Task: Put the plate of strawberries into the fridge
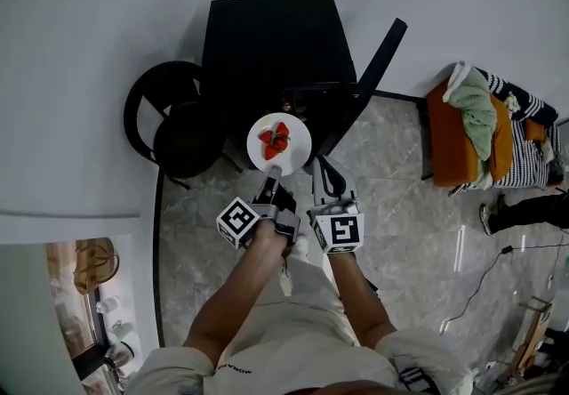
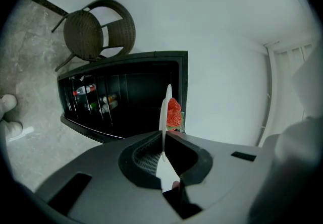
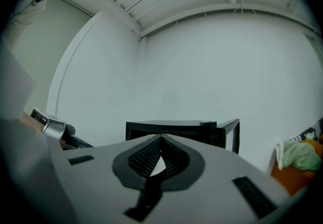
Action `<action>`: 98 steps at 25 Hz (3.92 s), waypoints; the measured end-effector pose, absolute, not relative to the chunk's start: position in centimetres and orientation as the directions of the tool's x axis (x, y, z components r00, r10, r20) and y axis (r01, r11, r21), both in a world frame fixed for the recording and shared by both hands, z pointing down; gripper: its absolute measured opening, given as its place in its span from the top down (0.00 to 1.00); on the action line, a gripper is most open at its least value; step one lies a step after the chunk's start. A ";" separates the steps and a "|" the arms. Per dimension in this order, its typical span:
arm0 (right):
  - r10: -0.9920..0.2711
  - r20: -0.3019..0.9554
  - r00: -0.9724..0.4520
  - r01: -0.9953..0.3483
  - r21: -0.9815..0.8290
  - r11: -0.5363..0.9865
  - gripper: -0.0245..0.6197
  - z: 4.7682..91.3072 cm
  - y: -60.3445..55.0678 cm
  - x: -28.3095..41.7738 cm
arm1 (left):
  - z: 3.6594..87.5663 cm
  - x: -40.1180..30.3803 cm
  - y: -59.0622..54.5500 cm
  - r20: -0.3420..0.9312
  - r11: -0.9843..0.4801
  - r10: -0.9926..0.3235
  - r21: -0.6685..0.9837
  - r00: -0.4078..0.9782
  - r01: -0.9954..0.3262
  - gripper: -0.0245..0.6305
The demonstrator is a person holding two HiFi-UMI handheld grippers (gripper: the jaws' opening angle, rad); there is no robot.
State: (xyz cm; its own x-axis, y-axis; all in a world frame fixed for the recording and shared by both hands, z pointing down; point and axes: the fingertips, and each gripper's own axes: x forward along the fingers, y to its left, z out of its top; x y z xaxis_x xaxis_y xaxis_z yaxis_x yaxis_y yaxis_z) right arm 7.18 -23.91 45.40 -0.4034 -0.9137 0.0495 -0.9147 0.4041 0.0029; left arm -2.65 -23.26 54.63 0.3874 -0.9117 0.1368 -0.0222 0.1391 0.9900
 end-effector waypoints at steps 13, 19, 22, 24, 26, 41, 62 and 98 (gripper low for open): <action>-0.923 0.038 -0.383 -0.923 -0.033 0.382 0.94 47.9 -25.0 6.7 | 58.0 -3.2 -24.4 0.142 0.150 -0.914 0.989 0.381 -0.007 0.94; -0.924 0.056 -0.378 -0.926 -0.039 0.377 0.94 49.4 -25.4 6.4 | 59.4 -2.9 -25.0 0.149 0.159 -0.908 0.987 0.392 -0.007 0.94; -0.925 0.058 -0.375 -0.927 -0.043 0.373 0.94 50.2 -25.7 6.4 | 60.4 -2.9 -25.4 0.159 0.169 -0.907 0.986 0.391 -0.008 0.94; -0.927 0.061 -0.371 -0.928 -0.044 0.369 0.94 50.7 -26.1 6.5 | 61.0 -2.9 -25.8 0.160 0.173 -0.908 0.985 0.387 -0.002 0.94; -0.927 0.064 -0.370 -0.929 -0.046 0.368 0.94 51.3 -26.4 6.5 | 61.9 -3.1 -26.4 0.162 0.172 -0.911 0.985 0.380 -0.007 0.94; -0.917 0.093 -0.387 -0.922 -0.051 0.384 0.94 54.3 -25.8 6.6 | 68.8 -2.7 -30.1 0.176 0.186 -0.903 0.983 0.392 -0.013 0.94; -0.923 0.092 -0.374 -0.927 -0.054 0.371 0.94 55.5 -25.8 7.5 | 78.0 -1.8 -34.7 0.268 0.274 -0.863 0.960 0.428 -0.049 0.94; -0.910 0.127 -0.394 -0.919 -0.051 0.391 0.94 57.2 -25.2 7.5 | 84.0 -2.3 -39.1 0.372 0.370 -0.868 0.926 0.329 -0.072 0.94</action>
